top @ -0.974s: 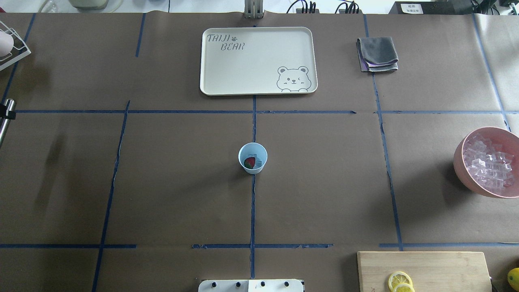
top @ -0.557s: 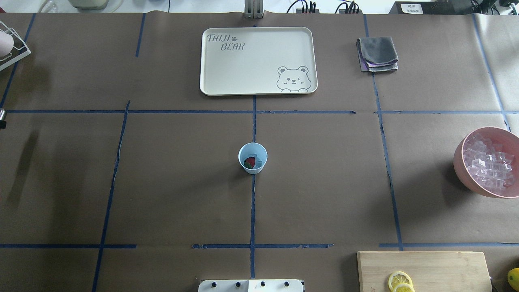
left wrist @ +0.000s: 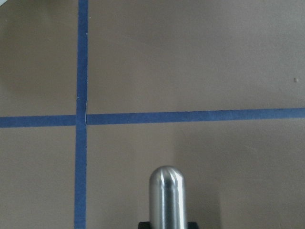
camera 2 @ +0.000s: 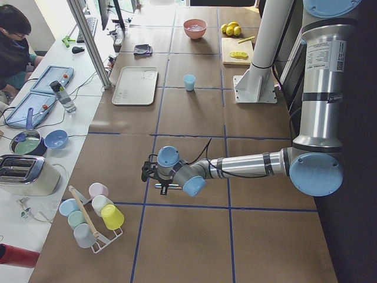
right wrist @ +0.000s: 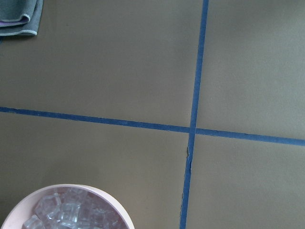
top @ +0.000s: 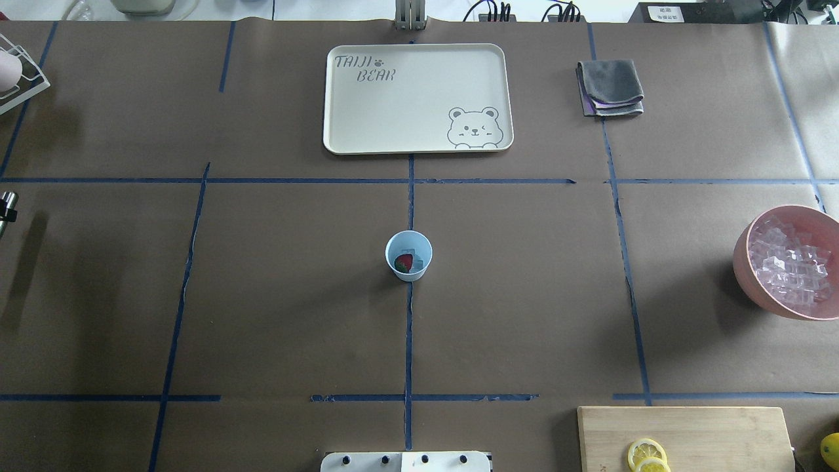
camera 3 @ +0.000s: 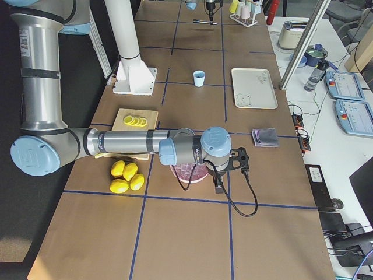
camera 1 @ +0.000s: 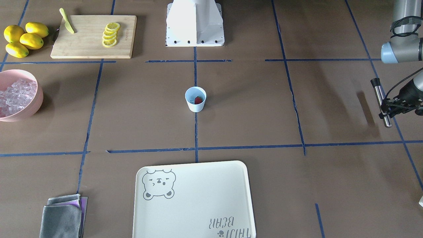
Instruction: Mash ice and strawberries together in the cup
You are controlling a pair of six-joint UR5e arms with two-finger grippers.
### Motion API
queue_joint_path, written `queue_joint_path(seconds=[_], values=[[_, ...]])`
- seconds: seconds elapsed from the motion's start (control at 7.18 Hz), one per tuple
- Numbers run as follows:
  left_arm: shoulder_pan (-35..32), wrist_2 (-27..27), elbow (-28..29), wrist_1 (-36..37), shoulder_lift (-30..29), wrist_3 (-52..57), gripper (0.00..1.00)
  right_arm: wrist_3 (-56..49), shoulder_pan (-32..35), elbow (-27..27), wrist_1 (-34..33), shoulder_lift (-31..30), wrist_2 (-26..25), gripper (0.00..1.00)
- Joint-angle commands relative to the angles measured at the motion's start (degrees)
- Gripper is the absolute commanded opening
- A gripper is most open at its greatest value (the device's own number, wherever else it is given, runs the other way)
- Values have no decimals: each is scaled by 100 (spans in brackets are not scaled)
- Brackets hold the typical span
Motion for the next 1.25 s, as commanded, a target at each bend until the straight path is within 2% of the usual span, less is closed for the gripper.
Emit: queue_joint_path(seconds=[0.0,0.56,0.7,0.84,1.11], values=[[39,7,29,-12,17,6,0,0,0,0,8,3,0,100],[39,-1,73,-20,96,14,7,0,0,9,8,3,0,100],[48,-10,82,-3,96,6,37,0,0,9,8,3,0,100],[48,-2,82,-55,96,14,99,-9,0,17,8,11,0,100],[39,138,56,-65,96,67,100,-9,0,44,17,11,-9,100]])
